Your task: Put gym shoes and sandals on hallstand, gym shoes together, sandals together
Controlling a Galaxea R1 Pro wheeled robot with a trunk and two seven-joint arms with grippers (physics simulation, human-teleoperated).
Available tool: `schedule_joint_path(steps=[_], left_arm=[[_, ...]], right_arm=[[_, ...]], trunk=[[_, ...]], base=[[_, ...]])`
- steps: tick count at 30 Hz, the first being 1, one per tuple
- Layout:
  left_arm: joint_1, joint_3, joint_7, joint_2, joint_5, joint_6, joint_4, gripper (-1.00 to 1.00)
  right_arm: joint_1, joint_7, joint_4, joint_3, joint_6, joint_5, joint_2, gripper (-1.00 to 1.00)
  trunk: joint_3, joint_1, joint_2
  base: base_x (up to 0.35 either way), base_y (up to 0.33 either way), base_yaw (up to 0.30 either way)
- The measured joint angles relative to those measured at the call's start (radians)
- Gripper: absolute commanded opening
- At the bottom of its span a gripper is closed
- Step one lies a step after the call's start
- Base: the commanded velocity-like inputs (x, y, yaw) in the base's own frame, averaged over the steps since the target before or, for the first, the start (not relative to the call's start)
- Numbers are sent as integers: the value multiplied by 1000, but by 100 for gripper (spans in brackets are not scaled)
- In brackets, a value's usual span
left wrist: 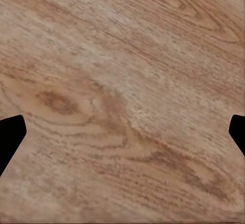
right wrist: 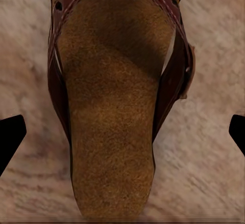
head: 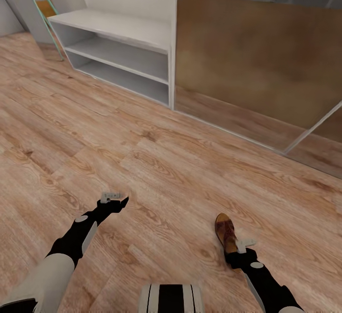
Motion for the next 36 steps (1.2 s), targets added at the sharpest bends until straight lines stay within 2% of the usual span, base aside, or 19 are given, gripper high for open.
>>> schedule_joint_path(steps=[4, 13, 17, 19, 23, 27, 36], left_arm=[[0, 0, 0, 0, 1, -1, -1, 100], [4, 0, -1, 1, 1, 0, -46, 100], [8, 0, -2, 0, 2, 15, -104, 100], [12, 1, -3, -3, 6, 89, -225, 100], [15, 4, -5, -8, 11, 161, -366, 100], [23, 5, -6, -10, 12, 182, -426, 100], [38, 6, -7, -11, 13, 189, -449, 100]], right_arm=[[0, 0, 0, 0, 0, 0, 0, 100], [0, 0, -1, 0, 0, 0, 0, 100], [0, 0, -1, 0, 0, 0, 0, 100], [0, 0, 0, 0, 0, 0, 0, 100], [0, 0, 0, 0, 0, 0, 0, 100], [0, 0, 0, 0, 0, 0, 0, 100], [-1, 0, 0, 0, 0, 0, 0, 100]], trunk=[[-22, 2, -1], [-29, 2, -1], [-29, 2, -1], [-29, 2, -1], [-29, 2, -1], [-30, 2, -1], [-75, 6, -3]], base=[[0, 0, 0], [0, 0, 0], [0, 0, 0], [0, 0, 0], [0, 0, 0], [0, 0, 0], [0, 0, 0]])
